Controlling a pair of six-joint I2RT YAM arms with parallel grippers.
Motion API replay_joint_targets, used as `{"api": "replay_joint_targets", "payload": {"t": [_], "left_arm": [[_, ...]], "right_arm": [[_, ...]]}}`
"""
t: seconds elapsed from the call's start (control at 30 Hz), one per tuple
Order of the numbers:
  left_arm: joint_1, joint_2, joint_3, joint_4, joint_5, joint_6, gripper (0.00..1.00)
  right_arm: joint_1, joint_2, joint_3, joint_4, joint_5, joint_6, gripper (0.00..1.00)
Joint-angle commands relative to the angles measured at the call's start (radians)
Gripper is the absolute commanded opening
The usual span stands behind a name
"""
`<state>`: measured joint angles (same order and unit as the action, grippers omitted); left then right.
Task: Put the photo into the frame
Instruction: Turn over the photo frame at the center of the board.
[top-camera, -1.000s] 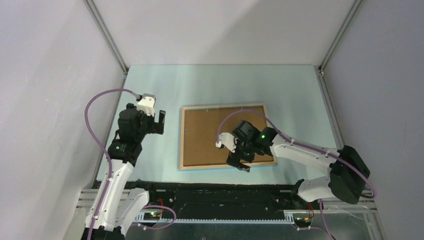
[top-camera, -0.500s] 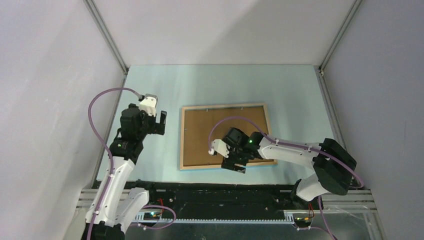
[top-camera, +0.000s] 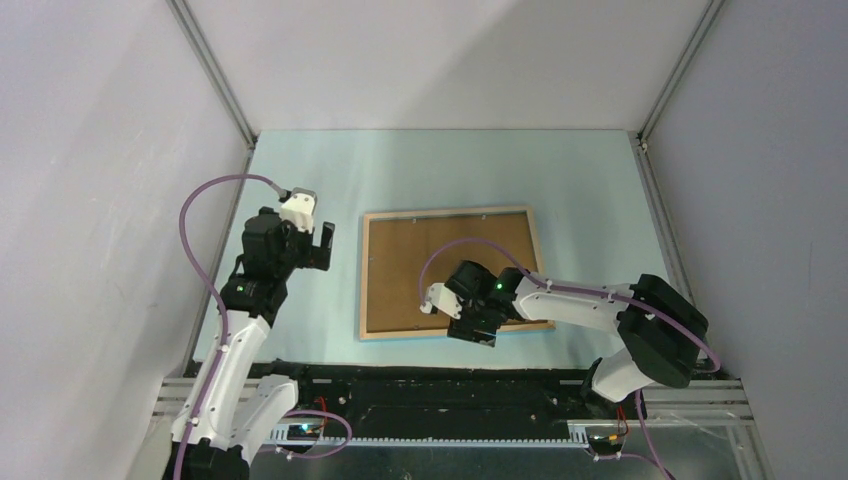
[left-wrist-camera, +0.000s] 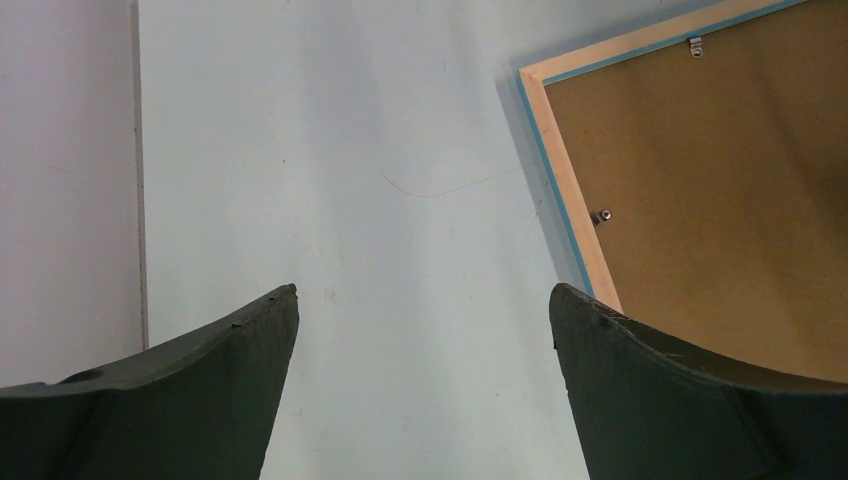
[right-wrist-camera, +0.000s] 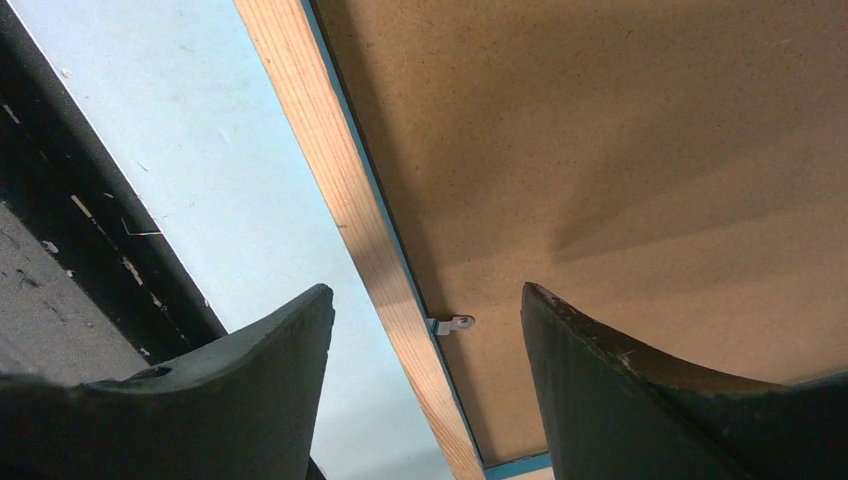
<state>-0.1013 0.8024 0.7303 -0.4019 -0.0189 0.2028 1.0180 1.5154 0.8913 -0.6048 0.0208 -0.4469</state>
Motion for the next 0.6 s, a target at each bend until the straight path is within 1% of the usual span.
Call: {"api": "replay_joint_targets", "payload": {"t": [0.0, 0.1, 0.2, 0.57], "left_arm": [[0.005, -0.003, -0.010, 0.028, 0.011, 0.021, 1.00], [0.006, -0.006, -0.010, 0.029, 0.011, 0.022, 1.00], [0.006, -0.005, -0.012, 0.028, 0.011, 0.024, 1.00], [0.006, -0.009, -0.015, 0.028, 0.011, 0.026, 1.00]], "right_arm": [[0.005, 0.007, -0.003, 0.010, 0.013, -0.005, 0.71], [0.010, 0.012, -0.003, 0.008, 0.009, -0.003, 0.68], [0.013, 0.024, -0.006, 0.013, 0.015, -0.002, 0.67], [0.029, 0.058, -0.009, 0.020, 0.024, 0.002, 0.52]]}}
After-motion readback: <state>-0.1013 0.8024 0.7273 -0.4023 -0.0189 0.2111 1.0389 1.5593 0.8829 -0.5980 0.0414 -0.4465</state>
